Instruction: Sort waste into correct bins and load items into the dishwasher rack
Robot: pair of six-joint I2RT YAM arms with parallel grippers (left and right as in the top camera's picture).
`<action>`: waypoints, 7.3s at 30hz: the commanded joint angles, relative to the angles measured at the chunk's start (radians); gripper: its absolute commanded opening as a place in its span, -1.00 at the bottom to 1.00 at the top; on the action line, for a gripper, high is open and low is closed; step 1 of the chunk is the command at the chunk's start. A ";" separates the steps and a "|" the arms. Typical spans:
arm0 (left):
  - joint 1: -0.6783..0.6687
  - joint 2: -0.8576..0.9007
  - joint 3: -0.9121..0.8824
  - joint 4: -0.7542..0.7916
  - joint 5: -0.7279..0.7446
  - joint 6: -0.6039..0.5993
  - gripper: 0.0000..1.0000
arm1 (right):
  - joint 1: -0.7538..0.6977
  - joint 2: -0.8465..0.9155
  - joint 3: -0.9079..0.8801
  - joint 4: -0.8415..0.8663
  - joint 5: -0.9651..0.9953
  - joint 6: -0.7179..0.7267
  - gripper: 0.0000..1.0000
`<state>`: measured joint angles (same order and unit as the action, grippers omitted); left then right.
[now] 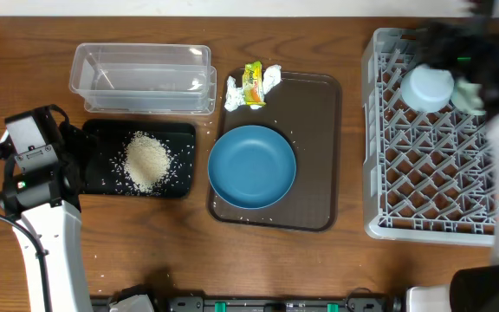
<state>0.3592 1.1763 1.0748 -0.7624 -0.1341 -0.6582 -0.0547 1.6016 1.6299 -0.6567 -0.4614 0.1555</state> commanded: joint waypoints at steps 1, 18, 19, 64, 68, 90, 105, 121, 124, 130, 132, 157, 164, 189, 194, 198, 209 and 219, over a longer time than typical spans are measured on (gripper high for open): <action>0.005 0.006 0.016 -0.004 -0.005 -0.010 0.84 | 0.182 0.052 0.005 -0.041 -0.036 -0.032 0.61; 0.005 0.006 0.016 -0.004 -0.005 -0.010 0.83 | 0.851 0.384 0.005 -0.314 0.208 -0.322 0.33; 0.005 0.006 0.016 -0.004 -0.005 -0.010 0.83 | 0.873 0.387 0.005 -0.320 0.230 -0.322 0.34; 0.005 0.006 0.016 -0.004 -0.005 -0.009 0.84 | 0.858 0.316 0.075 -0.377 0.403 -0.142 -0.97; 0.005 0.006 0.016 -0.004 -0.005 -0.010 0.83 | 0.723 0.178 0.075 -0.415 0.404 -0.098 -0.97; 0.005 0.006 0.016 -0.004 -0.005 -0.009 0.84 | -0.299 -0.272 -0.130 -0.549 -0.654 -0.303 -0.97; 0.005 0.006 0.016 -0.004 -0.005 -0.009 0.83 | -0.454 -0.211 -0.424 -0.369 -0.879 -0.399 -0.98; 0.005 0.006 0.016 -0.004 -0.005 -0.010 0.84 | -0.498 -0.150 -0.461 -0.354 -0.725 -0.378 -0.99; 0.005 0.006 0.016 -0.004 -0.005 -0.010 0.83 | -0.506 -0.150 -0.461 -0.323 -0.861 -0.378 -0.98; 0.005 0.006 0.016 -0.004 -0.005 -0.010 0.83 | -0.507 -0.148 -0.461 -0.217 -0.948 -0.342 -0.98; 0.005 0.006 0.016 -0.004 -0.005 -0.010 0.83 | -0.507 -0.142 -0.461 -0.200 -0.930 -0.332 -0.98; 0.005 0.006 0.016 -0.004 -0.005 -0.009 0.83 | -0.508 -0.187 -0.461 -0.325 -0.526 -0.202 -0.98; 0.005 0.006 0.016 -0.004 -0.005 -0.010 0.83 | -0.508 -0.332 -0.461 -0.343 -0.267 -0.087 -0.97; 0.005 0.006 0.016 -0.004 -0.005 -0.010 0.84 | -0.508 -0.426 -0.460 -0.418 0.053 0.048 -0.81; 0.005 0.006 0.016 -0.004 -0.005 -0.010 0.83 | -0.500 -0.486 -0.459 -0.409 0.042 0.050 -0.53; 0.005 0.006 0.016 -0.004 -0.005 -0.010 0.83 | -0.473 -0.530 -0.459 -0.394 0.042 0.050 -0.24; 0.005 0.006 0.016 -0.004 -0.005 -0.010 0.83 | -0.149 -0.550 -0.459 -0.171 -0.216 0.055 0.18; 0.005 0.006 0.016 -0.004 -0.005 -0.010 0.84 | 0.309 -0.430 -0.427 0.181 0.072 0.141 0.18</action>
<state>0.3592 1.1763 1.0748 -0.7624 -0.1337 -0.6582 0.1780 1.1202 1.1770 -0.4915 -0.5339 0.2596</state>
